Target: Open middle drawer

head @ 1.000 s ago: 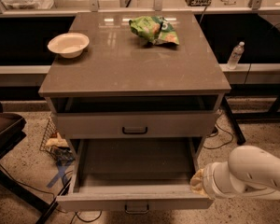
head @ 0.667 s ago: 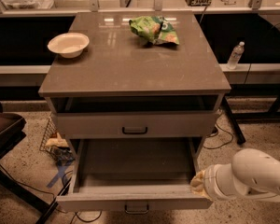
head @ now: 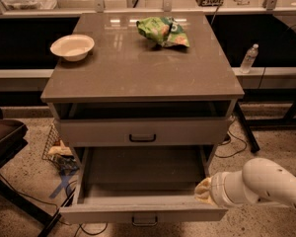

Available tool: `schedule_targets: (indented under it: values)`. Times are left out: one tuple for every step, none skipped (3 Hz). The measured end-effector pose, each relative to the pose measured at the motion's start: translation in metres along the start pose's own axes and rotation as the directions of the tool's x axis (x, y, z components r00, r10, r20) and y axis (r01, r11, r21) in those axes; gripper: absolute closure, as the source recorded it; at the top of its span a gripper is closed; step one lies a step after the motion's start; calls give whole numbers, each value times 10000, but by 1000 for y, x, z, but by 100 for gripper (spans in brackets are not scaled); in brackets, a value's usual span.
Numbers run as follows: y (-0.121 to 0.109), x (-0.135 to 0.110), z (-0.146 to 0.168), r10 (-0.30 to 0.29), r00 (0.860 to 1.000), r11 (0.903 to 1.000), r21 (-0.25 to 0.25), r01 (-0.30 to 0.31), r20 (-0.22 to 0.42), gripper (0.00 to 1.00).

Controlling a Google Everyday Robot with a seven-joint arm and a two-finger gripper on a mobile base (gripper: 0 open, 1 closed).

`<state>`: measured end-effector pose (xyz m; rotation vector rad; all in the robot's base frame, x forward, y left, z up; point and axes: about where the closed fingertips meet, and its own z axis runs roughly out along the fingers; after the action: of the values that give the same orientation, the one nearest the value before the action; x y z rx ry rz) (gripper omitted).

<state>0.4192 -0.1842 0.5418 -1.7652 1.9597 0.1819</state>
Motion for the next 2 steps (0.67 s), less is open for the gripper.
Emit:
schedule_targets:
  values:
    - [3,11,3,353,9993,9993,154,-351,-129,100]
    - [0,14,18,327,9990,9992,253,-319,-306,100]
